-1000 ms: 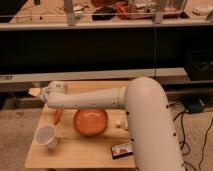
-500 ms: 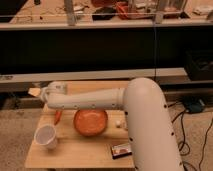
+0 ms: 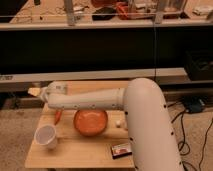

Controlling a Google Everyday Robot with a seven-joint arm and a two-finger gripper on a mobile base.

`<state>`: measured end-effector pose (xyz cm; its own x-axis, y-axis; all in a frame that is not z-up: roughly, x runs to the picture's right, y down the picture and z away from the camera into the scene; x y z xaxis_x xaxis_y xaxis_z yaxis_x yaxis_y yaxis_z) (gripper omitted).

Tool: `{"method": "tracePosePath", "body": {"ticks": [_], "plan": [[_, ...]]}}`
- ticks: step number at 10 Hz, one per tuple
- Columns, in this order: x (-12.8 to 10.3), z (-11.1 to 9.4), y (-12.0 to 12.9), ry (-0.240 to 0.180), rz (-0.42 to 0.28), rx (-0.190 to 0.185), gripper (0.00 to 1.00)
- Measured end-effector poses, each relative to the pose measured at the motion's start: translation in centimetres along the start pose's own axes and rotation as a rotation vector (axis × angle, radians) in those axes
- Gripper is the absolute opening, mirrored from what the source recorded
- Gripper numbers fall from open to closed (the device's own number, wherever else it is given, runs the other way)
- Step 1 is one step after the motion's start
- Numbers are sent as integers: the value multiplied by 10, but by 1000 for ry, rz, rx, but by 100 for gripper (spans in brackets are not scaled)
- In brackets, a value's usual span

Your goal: Place the pepper in the ceramic cup

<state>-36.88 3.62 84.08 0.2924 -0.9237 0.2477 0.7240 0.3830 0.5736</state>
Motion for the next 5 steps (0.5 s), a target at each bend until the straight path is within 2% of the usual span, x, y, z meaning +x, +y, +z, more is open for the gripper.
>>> {"method": "tracePosePath", "body": {"ticks": [2, 4, 5], "plan": [[0, 0, 1, -4, 0, -6, 80], [2, -2, 10, -44, -16, -106, 80], [2, -3, 15, -97, -32, -224, 80]]}}
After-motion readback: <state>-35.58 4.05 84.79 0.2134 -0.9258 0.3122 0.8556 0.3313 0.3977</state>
